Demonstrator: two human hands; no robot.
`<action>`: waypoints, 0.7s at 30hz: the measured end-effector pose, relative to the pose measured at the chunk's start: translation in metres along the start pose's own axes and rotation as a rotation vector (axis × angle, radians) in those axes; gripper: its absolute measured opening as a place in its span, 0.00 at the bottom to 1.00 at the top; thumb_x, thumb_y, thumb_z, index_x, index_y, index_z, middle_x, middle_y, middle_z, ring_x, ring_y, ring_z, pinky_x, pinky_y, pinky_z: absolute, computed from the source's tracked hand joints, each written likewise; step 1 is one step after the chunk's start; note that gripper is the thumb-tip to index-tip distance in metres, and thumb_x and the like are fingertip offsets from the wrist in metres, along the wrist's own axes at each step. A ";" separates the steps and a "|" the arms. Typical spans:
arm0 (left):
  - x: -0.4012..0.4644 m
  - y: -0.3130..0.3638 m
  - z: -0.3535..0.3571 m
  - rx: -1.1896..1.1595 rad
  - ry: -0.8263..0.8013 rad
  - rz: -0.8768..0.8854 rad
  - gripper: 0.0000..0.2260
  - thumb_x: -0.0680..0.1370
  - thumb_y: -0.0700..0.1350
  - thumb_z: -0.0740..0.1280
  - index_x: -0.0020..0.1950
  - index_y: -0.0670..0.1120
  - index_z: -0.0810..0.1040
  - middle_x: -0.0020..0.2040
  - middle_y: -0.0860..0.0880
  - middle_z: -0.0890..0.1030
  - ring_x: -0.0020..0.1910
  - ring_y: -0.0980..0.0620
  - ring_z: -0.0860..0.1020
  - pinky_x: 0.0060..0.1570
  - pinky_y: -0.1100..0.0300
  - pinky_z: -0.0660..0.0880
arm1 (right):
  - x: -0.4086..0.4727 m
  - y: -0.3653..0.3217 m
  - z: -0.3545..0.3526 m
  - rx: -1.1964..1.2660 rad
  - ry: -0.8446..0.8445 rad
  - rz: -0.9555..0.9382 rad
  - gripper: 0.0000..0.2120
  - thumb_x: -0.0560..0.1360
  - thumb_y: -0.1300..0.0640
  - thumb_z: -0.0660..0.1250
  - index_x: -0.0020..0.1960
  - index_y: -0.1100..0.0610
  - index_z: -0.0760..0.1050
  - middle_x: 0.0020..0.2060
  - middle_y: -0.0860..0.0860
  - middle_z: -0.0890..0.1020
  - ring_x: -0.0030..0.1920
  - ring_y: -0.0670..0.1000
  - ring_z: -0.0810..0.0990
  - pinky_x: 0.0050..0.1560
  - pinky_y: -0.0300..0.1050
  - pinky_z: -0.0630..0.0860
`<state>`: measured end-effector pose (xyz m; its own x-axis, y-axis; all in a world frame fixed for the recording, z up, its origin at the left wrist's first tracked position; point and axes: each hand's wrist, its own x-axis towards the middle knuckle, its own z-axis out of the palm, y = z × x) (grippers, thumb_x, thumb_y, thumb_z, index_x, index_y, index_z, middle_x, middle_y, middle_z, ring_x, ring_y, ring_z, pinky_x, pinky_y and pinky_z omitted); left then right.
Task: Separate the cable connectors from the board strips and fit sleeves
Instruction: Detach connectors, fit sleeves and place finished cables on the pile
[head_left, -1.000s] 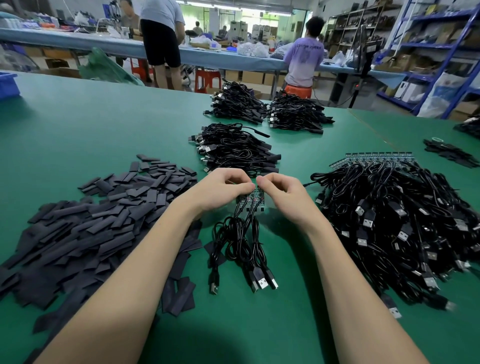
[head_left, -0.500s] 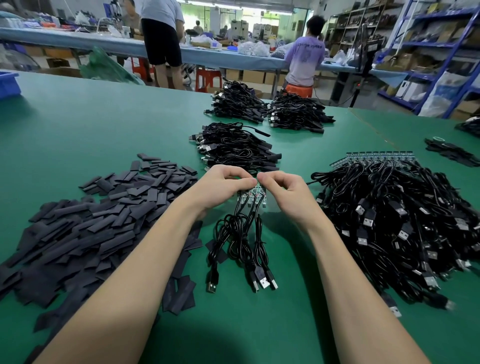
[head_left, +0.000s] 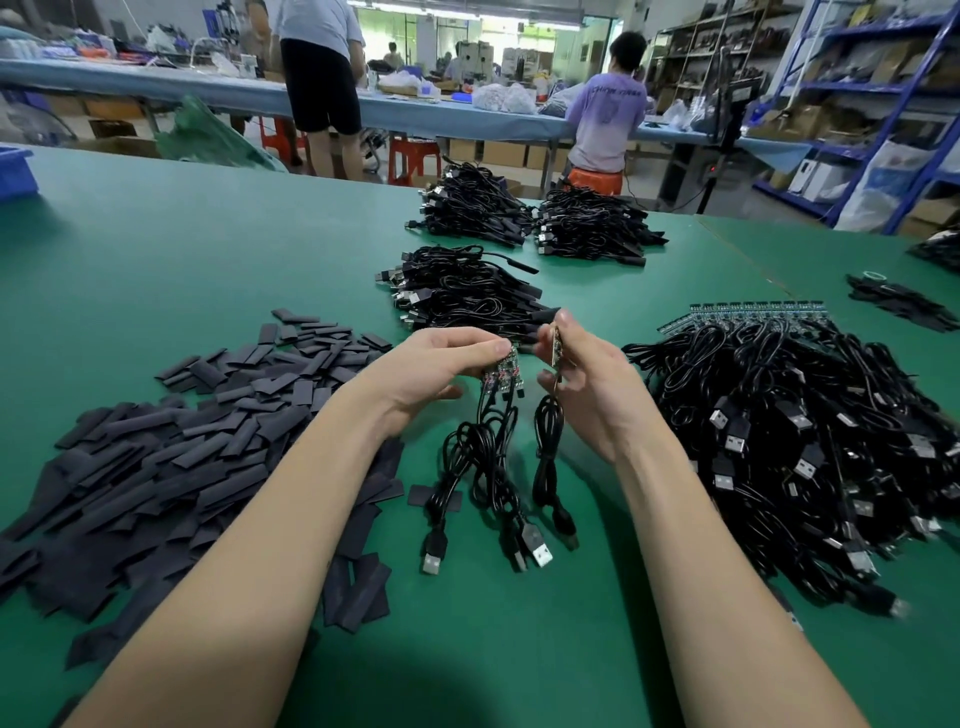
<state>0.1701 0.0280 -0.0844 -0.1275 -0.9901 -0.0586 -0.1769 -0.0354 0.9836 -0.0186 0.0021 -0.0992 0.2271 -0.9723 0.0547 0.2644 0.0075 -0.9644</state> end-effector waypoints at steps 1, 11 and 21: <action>0.001 -0.003 -0.001 0.101 0.066 -0.009 0.04 0.76 0.54 0.73 0.45 0.55 0.85 0.42 0.61 0.83 0.46 0.61 0.78 0.44 0.61 0.71 | 0.001 -0.001 -0.004 -0.144 0.071 -0.018 0.12 0.77 0.45 0.71 0.45 0.54 0.83 0.43 0.45 0.83 0.48 0.44 0.79 0.49 0.40 0.73; 0.006 -0.005 0.046 0.064 0.077 0.149 0.06 0.80 0.47 0.70 0.56 0.50 0.81 0.49 0.53 0.85 0.46 0.58 0.81 0.43 0.65 0.77 | 0.010 -0.001 -0.006 -0.574 0.284 -0.186 0.17 0.78 0.42 0.71 0.38 0.53 0.82 0.30 0.45 0.78 0.32 0.44 0.72 0.39 0.42 0.70; 0.003 -0.014 0.051 -0.165 0.113 0.059 0.07 0.81 0.38 0.65 0.57 0.46 0.78 0.44 0.50 0.82 0.40 0.55 0.76 0.39 0.62 0.74 | 0.009 -0.047 0.065 -1.192 -0.016 -0.365 0.06 0.77 0.45 0.70 0.45 0.46 0.81 0.40 0.41 0.83 0.44 0.43 0.81 0.46 0.38 0.77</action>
<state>0.1219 0.0321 -0.1071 -0.0209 -0.9997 0.0105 -0.0088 0.0107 0.9999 0.0324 0.0084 -0.0366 0.3330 -0.8701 0.3634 -0.6979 -0.4866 -0.5255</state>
